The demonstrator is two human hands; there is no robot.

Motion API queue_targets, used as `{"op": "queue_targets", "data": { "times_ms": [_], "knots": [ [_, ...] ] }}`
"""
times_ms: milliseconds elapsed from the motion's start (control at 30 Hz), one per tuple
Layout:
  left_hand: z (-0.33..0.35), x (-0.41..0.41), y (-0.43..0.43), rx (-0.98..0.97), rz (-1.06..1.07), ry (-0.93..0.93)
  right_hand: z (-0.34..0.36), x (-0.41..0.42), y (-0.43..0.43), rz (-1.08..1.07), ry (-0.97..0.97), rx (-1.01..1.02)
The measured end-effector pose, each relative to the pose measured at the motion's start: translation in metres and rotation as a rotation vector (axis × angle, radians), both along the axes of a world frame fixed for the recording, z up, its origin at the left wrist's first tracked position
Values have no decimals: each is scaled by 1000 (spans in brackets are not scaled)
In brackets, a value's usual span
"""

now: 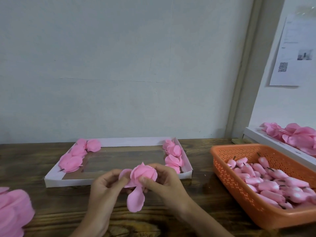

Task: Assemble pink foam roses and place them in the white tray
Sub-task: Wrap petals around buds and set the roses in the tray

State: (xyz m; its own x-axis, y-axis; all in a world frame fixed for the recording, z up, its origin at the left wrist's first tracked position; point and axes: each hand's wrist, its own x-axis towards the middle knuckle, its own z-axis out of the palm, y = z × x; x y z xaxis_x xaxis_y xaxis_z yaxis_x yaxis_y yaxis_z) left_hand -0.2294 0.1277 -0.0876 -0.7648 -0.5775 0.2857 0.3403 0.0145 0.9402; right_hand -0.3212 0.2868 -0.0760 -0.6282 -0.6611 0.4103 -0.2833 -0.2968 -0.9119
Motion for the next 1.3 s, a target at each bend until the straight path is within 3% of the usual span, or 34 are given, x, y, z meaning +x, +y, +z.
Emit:
{"op": "queue_targets", "data": {
  "times_ms": [267, 600, 800, 933, 1033, 1100, 1233, 1300],
  "knots": [
    [3, 1, 5, -81, 16, 43, -2, 0, -3, -36, 66, 114],
    [10, 7, 9, -289, -58, 152, 0, 0, -2, -69, 44, 36],
    [8, 1, -1, 105, -91, 55, 4, 3, 1, -26, 49, 122],
    [7, -2, 7, 99, -4, 5, 2, 20, -8, -42, 201, 221],
    [7, -1, 19, 280, -28, 27, 0, 30, -14, -111, 364, 247],
    [1, -2, 19, 386, -32, 13, -1, 33, -14, -146, 345, 229],
    [3, -2, 23, 314, -152, -67, -5, 39, -14, -186, 268, 204],
    [8, -2, 28, 426, -183, -34, -8, 40, -16, -274, 309, 193]
  ]
}}
